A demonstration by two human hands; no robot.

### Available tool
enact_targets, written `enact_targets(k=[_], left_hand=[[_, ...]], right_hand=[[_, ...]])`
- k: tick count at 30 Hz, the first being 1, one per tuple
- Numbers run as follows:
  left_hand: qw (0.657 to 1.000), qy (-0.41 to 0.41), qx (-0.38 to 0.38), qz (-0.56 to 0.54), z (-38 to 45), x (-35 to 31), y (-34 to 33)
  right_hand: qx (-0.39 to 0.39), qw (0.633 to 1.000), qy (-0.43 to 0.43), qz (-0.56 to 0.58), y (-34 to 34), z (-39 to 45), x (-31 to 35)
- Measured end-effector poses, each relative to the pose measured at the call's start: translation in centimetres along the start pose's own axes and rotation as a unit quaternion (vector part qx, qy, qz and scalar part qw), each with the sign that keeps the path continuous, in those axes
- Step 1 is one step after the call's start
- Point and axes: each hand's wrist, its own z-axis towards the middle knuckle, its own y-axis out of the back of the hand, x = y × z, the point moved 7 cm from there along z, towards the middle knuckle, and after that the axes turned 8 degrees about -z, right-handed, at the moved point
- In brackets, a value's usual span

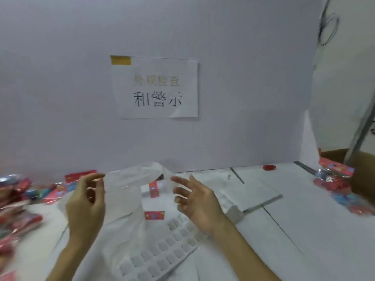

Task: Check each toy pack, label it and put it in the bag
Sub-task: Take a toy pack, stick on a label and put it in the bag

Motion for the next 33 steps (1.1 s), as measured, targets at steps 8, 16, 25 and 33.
enact_targets(k=[8,16,25,33], left_hand=[[0.942,0.119,-0.078,0.304,3.2,5.1,7.3],[0.742,0.286,0.279,0.538,4.8,14.6,9.2],[0.873,0.157,0.129,0.443,4.9,11.0,8.1],[0.887,0.1,0.047,0.448,6.2,7.5,6.6]], right_hand=[[0.042,0.977,-0.092,-0.188,-0.4,2.8,-5.9],[0.042,0.977,-0.077,-0.193,-0.7,3.4,-6.1],[0.017,0.977,-0.081,-0.195,-0.6,3.3,-6.0],[0.01,0.976,-0.089,-0.198,-0.3,3.2,-6.1]])
